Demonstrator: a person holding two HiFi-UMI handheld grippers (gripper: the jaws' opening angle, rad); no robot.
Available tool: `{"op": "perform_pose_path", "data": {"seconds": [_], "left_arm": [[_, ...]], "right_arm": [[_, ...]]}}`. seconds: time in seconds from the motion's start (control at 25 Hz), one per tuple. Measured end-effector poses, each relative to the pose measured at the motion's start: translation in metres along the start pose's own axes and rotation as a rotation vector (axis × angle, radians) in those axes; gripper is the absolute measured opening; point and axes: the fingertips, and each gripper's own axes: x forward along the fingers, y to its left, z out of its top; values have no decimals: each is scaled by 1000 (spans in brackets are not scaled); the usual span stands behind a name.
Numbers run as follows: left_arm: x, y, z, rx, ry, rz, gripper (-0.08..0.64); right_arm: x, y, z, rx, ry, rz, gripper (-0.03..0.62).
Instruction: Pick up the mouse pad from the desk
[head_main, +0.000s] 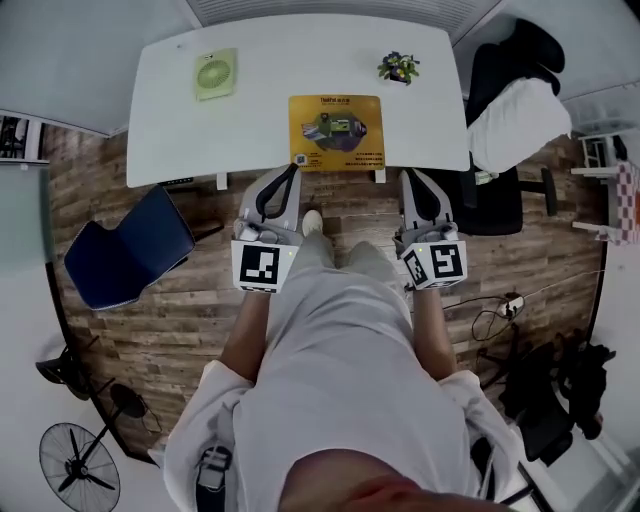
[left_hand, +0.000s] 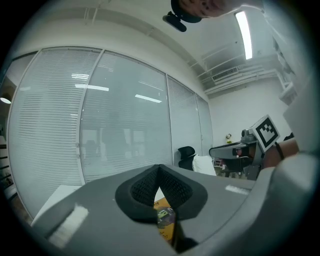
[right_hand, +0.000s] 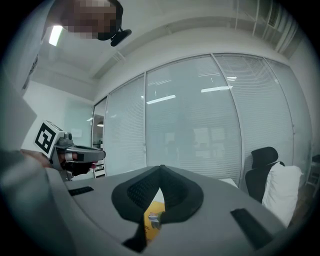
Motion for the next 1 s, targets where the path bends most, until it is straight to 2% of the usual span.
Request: {"op": "perform_pose_path", "data": {"seconds": [0.28, 0.44, 0.76, 1.0], "left_arm": [[29, 15, -2, 41, 9, 20, -3], [40, 13, -4, 27, 15, 48, -3], [59, 14, -3, 24, 16, 88, -3], [65, 21, -12, 18, 43, 117, -3]], "right_arm": [[27, -17, -8, 55, 10, 25, 2], [39, -28, -12, 76, 25, 51, 2], [65, -40, -33, 278, 49, 123, 2], [80, -53, -64, 308, 109, 117, 2]]}}
